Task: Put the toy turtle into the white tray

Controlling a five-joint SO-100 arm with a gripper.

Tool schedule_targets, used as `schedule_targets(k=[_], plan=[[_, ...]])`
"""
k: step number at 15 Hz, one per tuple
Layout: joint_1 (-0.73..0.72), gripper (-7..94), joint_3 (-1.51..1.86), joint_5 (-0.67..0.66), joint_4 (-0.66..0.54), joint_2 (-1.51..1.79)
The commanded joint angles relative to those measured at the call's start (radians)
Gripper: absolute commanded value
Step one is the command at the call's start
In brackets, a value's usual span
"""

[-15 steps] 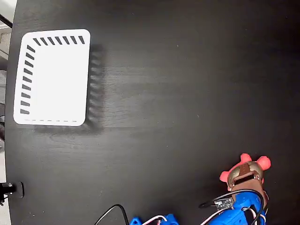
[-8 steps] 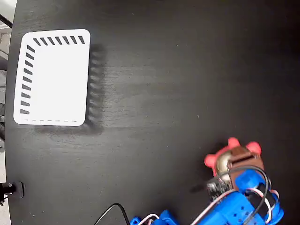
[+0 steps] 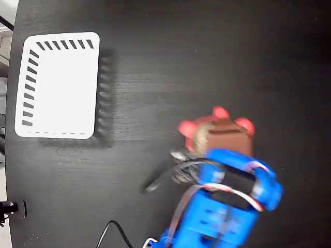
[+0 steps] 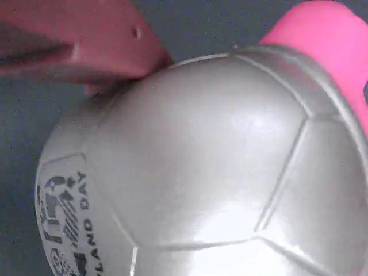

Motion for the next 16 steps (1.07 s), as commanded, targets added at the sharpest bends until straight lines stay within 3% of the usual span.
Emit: schedule_targets(k=[1, 3, 6, 11, 16], plan=[[-0.202, 0, -0.163, 0.281, -0.009, -0.021], [-0.33, 0, -0.233, 0.446, -0.104, -0.048], [-0.511, 0, -0.46, 0.595, -0.114, -0.19], [-0.71, 0, -0.775, 0.699, -0.198, -0.509], [-0.848, 0, -1.16, 0.706, -0.043, -0.844]])
